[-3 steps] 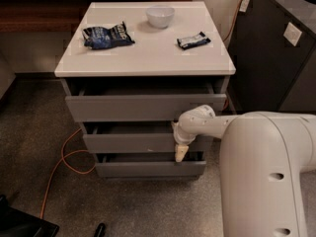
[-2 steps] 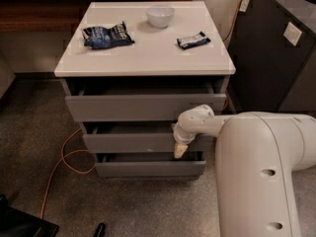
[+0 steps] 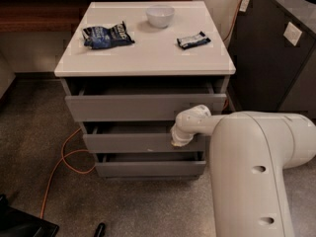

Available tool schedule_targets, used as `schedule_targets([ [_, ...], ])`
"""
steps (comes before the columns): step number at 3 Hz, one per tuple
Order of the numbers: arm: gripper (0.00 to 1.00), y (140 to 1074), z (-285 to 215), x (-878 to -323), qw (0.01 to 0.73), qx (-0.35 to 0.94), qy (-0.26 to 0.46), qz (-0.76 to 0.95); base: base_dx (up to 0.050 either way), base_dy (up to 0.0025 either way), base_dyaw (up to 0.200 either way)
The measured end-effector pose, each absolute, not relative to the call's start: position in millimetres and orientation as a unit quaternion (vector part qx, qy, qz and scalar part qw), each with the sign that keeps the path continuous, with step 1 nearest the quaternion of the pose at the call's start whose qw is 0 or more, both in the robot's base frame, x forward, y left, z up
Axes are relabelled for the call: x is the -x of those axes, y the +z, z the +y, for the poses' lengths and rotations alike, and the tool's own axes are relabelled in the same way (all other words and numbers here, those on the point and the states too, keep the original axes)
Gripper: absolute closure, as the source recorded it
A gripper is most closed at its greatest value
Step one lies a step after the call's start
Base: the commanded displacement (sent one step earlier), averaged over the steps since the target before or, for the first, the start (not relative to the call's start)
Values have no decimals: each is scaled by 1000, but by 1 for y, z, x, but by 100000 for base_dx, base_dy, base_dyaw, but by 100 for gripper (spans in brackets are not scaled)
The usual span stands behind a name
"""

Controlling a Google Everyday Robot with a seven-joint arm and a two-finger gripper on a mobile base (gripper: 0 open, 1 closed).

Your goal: Open middle drawer

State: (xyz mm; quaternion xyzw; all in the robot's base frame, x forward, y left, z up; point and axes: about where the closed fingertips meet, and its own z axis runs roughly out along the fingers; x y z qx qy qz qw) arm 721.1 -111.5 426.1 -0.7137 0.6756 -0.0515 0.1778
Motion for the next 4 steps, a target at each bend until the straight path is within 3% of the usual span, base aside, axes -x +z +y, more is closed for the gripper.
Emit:
schedule_targets([
  [1,99,431,-112,-710,174,716,-45,675,0,0,0],
  [4,100,438,-108,-655,168,726,-18,667,0,0,0],
])
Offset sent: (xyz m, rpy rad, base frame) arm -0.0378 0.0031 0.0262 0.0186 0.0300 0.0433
